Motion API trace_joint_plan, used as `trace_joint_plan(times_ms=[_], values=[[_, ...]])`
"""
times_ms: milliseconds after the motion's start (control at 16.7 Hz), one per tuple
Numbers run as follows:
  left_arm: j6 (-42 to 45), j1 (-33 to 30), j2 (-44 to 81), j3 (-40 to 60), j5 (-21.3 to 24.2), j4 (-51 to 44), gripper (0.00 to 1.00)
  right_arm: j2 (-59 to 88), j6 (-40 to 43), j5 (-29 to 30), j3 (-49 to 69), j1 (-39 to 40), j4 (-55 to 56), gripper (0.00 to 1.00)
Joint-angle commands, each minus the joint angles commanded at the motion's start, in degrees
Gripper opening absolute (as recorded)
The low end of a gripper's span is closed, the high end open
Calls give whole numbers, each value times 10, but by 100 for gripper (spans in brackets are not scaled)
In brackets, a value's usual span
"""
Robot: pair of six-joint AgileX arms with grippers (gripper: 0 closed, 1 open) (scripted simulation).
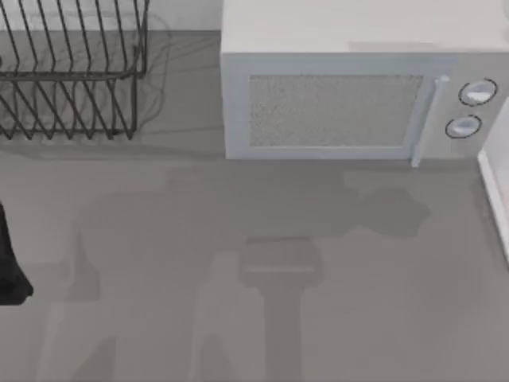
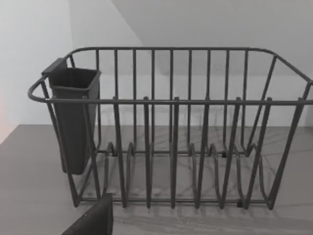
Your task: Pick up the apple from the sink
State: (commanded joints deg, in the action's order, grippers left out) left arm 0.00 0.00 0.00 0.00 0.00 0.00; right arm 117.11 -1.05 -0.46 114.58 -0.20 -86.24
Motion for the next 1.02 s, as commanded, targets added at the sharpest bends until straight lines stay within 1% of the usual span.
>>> trace_joint_plan(times_ms=[360,540,720,1020], values=[[0,0,0,0,0,0,100,-136,-271,3,-202,277,50,0],[0,0,0,0,0,0,100,-195,-365,4,-286,371,74,0],[0,0,0,0,0,0,100,-226,-405,5,-325,411,87,0],[0,0,0,0,0,0,100,-224,-406,4,-327,410,87,0]])
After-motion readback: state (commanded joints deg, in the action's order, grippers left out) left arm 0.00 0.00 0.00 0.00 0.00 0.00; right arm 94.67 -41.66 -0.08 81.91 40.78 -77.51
